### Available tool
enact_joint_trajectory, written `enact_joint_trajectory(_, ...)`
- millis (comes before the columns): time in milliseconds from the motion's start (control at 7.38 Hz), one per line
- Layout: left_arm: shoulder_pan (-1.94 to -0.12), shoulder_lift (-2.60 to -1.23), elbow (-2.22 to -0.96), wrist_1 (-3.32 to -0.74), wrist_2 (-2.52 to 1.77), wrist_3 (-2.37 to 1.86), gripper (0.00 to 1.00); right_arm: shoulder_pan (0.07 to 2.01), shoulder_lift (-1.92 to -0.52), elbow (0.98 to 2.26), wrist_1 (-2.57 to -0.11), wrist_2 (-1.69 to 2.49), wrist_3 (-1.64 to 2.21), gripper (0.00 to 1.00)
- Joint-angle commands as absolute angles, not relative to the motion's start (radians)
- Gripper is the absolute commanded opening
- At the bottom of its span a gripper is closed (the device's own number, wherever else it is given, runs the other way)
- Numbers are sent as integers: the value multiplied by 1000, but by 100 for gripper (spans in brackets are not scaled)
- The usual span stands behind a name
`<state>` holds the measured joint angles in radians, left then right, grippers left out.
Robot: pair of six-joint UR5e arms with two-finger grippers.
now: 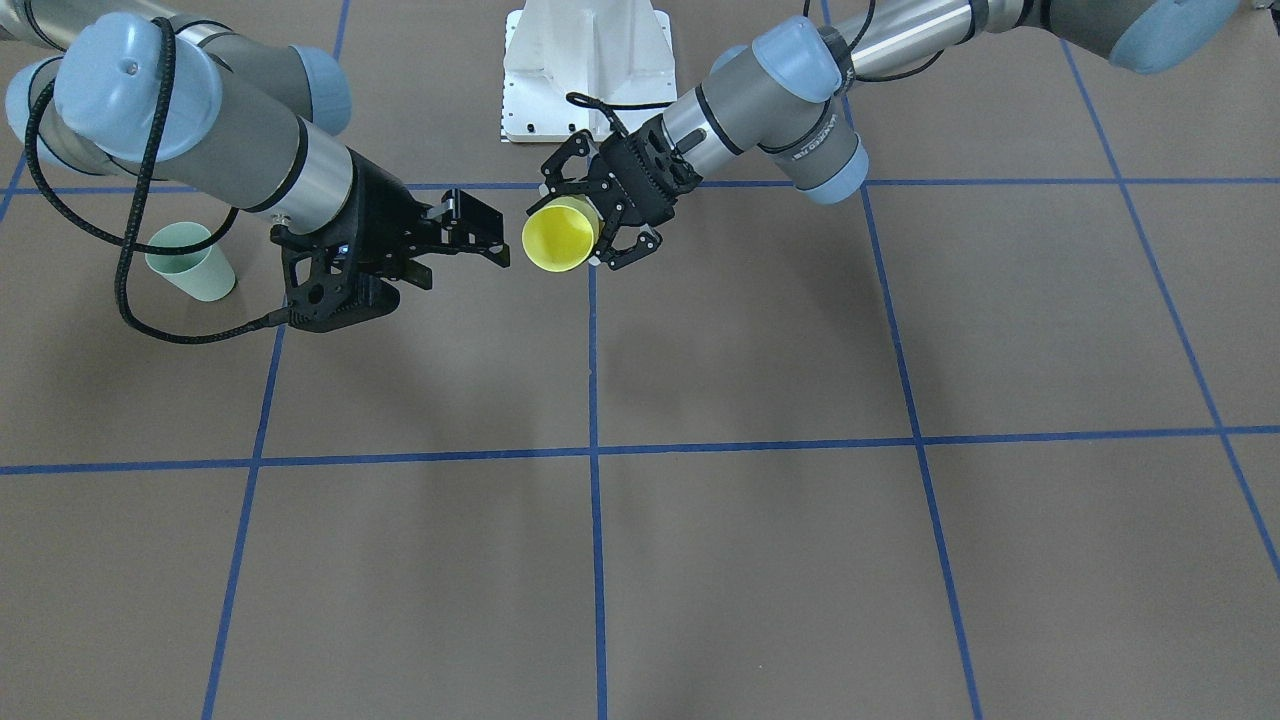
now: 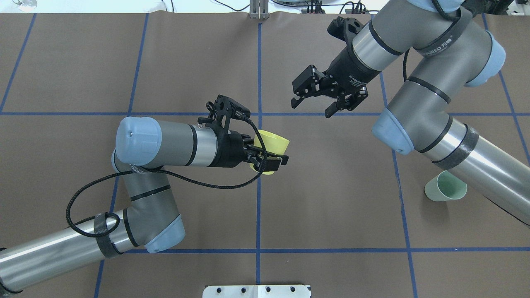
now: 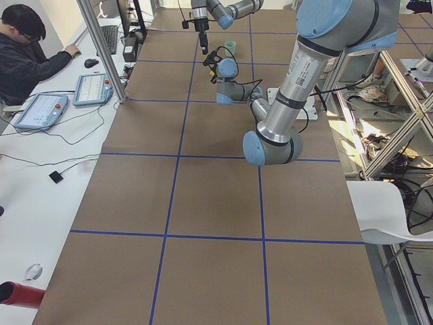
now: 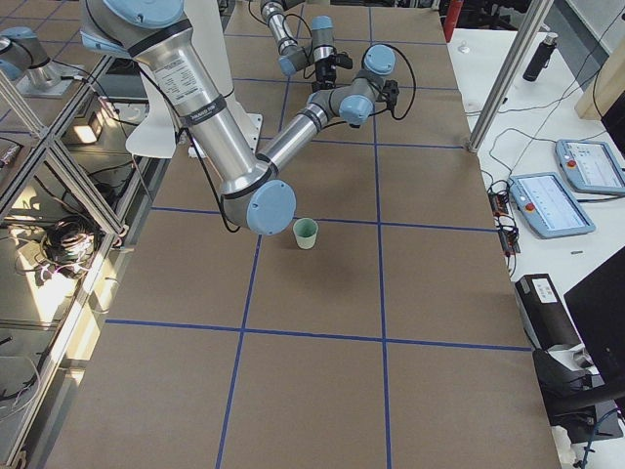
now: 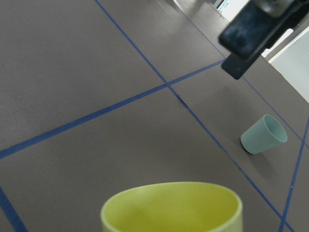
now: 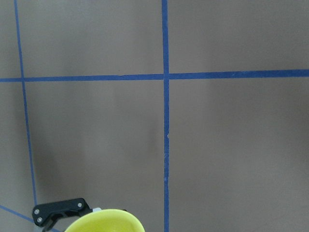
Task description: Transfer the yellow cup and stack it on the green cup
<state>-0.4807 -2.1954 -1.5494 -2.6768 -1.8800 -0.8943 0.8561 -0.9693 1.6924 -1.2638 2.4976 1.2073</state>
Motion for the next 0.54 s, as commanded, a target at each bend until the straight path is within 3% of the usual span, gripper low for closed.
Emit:
enact_joint_trajectory(0,-466,-2219,-1545,-2694,-1878,-893,0,839,-968,1687,-1258,2502,1253,93)
enact_joint_trajectory(407,-462,-2241,-1531,-2694,-1878,-893,0,821,-969,1687,-1258,2531,1270,90)
